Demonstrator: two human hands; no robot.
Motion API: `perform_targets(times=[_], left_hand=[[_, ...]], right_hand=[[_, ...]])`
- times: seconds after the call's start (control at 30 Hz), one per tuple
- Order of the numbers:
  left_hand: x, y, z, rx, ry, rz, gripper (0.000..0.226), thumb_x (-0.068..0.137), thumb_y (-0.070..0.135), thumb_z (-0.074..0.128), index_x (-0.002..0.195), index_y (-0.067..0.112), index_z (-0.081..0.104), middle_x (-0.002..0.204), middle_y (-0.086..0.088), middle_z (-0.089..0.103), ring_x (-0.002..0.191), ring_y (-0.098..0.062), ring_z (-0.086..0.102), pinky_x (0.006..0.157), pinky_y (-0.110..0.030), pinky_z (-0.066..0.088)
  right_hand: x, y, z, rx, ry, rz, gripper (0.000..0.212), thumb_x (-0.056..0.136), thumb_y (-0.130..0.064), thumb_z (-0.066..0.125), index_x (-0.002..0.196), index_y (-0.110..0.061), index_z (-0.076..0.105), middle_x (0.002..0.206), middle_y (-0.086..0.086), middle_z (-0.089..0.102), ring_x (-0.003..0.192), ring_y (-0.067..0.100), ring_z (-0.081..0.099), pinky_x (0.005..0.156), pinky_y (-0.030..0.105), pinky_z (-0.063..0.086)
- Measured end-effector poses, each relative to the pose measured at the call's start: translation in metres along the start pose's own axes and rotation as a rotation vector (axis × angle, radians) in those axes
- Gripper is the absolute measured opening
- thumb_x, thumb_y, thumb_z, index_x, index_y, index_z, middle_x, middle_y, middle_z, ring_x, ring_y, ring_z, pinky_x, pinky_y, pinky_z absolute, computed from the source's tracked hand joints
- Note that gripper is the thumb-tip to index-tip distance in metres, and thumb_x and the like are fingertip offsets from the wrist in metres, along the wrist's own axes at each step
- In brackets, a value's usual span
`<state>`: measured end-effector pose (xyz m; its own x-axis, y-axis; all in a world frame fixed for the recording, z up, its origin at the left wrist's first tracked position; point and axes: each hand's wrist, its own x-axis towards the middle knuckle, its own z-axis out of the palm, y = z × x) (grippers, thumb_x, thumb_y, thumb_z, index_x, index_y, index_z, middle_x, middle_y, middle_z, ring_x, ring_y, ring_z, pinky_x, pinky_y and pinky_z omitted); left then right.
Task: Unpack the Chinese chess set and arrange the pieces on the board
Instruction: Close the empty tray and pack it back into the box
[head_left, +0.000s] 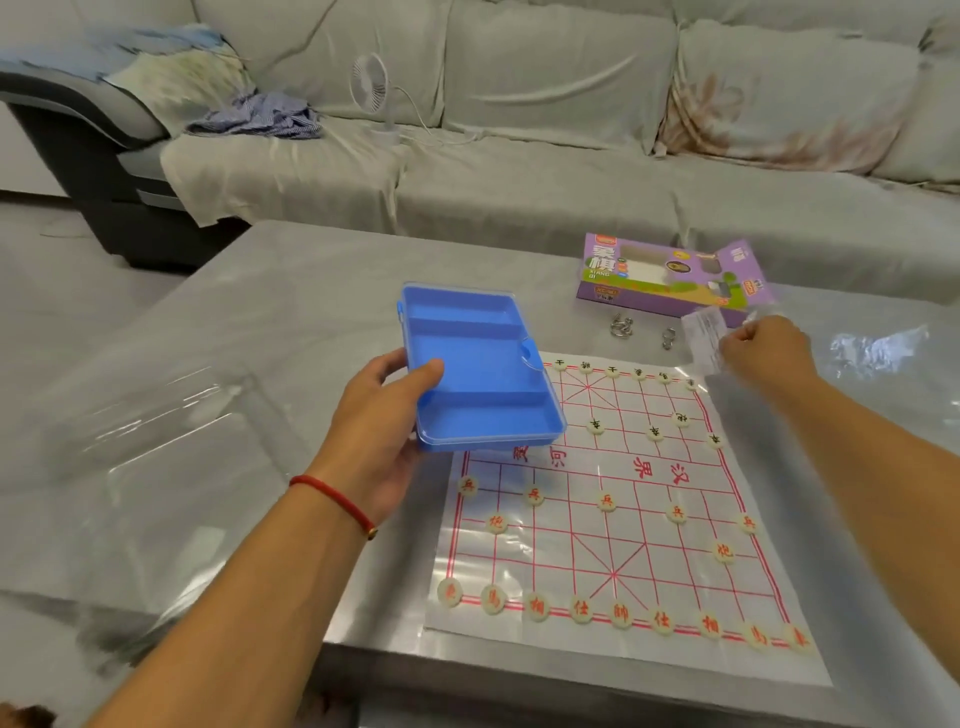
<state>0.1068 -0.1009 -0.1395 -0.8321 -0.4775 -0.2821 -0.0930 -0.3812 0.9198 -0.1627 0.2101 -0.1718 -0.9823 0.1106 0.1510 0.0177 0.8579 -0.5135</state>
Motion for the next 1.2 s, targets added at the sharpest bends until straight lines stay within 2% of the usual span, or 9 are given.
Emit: perform_targets(times=[0.13, 0.27, 0.5, 0.67, 0.83, 0.93, 1.0, 1.1, 1.2], left_hand=[[-0.024, 0.013, -0.037, -0.071, 0.086, 0.031, 0.032, 0.096, 0.017, 0.062, 0.127, 0.017, 0.06, 0.115, -0.002, 0.072, 0.097, -0.023, 0.073, 0.081, -0.053, 0.059], [-0.049, 0.027, -0.081, -0.159, 0.206, 0.091, 0.029, 0.096, 0.014, 0.059, 0.126, 0.015, 0.06, 0.115, -0.002, 0.071, 0.099, -0.024, 0.072, 0.075, -0.044, 0.061], [-0.075, 0.036, -0.171, -0.25, 0.521, 0.219, 0.026, 0.093, 0.01, 0.055, 0.118, 0.012, 0.064, 0.114, -0.006, 0.071, 0.095, -0.025, 0.071, 0.082, -0.045, 0.057], [-0.076, 0.039, -0.215, -0.251, 0.686, 0.217, 0.014, 0.088, 0.011, 0.055, 0.087, 0.021, 0.065, 0.093, 0.0, 0.068, 0.102, -0.032, 0.069, 0.09, -0.055, 0.054], [-0.073, 0.036, -0.223, -0.176, 0.634, 0.118, 0.015, 0.091, 0.007, 0.055, 0.082, 0.018, 0.06, 0.088, -0.002, 0.064, 0.097, -0.033, 0.066, 0.089, -0.054, 0.053], [-0.072, 0.031, -0.224, -0.101, 0.533, 0.035, 0.011, 0.091, 0.006, 0.056, 0.096, 0.013, 0.064, 0.093, -0.007, 0.066, 0.089, -0.032, 0.067, 0.081, -0.049, 0.055], [-0.073, 0.029, -0.223, -0.048, 0.452, -0.023, 0.021, 0.091, 0.005, 0.056, 0.111, 0.008, 0.063, 0.099, -0.013, 0.067, 0.08, -0.03, 0.066, 0.071, -0.044, 0.054], [-0.076, 0.027, -0.22, -0.007, 0.355, -0.104, 0.028, 0.091, 0.003, 0.057, 0.118, 0.002, 0.061, 0.107, -0.02, 0.069, 0.079, -0.031, 0.069, 0.06, -0.039, 0.058], [-0.08, 0.027, -0.216, 0.016, 0.312, -0.13, 0.02, 0.092, 0.002, 0.06, 0.111, 0.001, 0.062, 0.098, -0.021, 0.071, 0.073, -0.029, 0.072, 0.049, -0.034, 0.057]], right_hand=[[-0.045, -0.05, -0.027, 0.008, 0.053, -0.195, 0.019, 0.089, -0.014, 0.054, 0.072, -0.009, 0.062, 0.07, 0.009, 0.06, 0.074, 0.033, 0.055, 0.065, 0.032, 0.037], [-0.108, -0.127, -0.016, 0.19, 0.017, -0.373, 0.006, 0.091, -0.021, 0.061, 0.089, -0.016, 0.064, 0.084, 0.002, 0.065, 0.079, 0.023, 0.061, 0.071, 0.036, 0.049], [-0.256, -0.245, 0.056, 0.526, -0.585, -0.326, 0.01, 0.083, -0.015, 0.073, 0.092, -0.019, 0.071, 0.083, 0.0, 0.072, 0.072, 0.012, 0.066, 0.062, 0.025, 0.051], [-0.307, -0.291, 0.097, 0.479, -0.73, -0.301, 0.006, 0.081, -0.012, 0.071, 0.086, -0.013, 0.073, 0.079, 0.005, 0.073, 0.055, 0.01, 0.059, 0.05, 0.022, 0.046], [-0.319, -0.295, 0.103, 0.342, -0.646, -0.412, 0.016, 0.089, -0.014, 0.059, 0.091, -0.009, 0.074, 0.087, 0.005, 0.073, 0.078, 0.019, 0.07, 0.072, 0.033, 0.059], [-0.319, -0.288, 0.094, 0.495, -0.675, -0.348, 0.027, 0.096, -0.018, 0.046, 0.102, -0.013, 0.072, 0.09, 0.004, 0.073, 0.071, 0.014, 0.066, 0.061, 0.025, 0.053], [-0.322, -0.283, 0.087, 0.585, -0.784, -0.295, 0.03, 0.097, -0.023, 0.042, 0.106, -0.013, 0.069, 0.092, 0.006, 0.074, 0.069, 0.014, 0.064, 0.061, 0.029, 0.051], [-0.326, -0.275, 0.086, 0.517, -0.808, -0.345, 0.033, 0.096, -0.028, 0.045, 0.103, -0.009, 0.071, 0.096, 0.011, 0.072, 0.076, 0.019, 0.062, 0.066, 0.038, 0.056], [-0.328, -0.267, 0.092, 0.436, -0.742, -0.428, 0.026, 0.093, -0.024, 0.052, 0.1, -0.013, 0.074, 0.098, 0.004, 0.072, 0.088, 0.023, 0.066, 0.076, 0.043, 0.059]])
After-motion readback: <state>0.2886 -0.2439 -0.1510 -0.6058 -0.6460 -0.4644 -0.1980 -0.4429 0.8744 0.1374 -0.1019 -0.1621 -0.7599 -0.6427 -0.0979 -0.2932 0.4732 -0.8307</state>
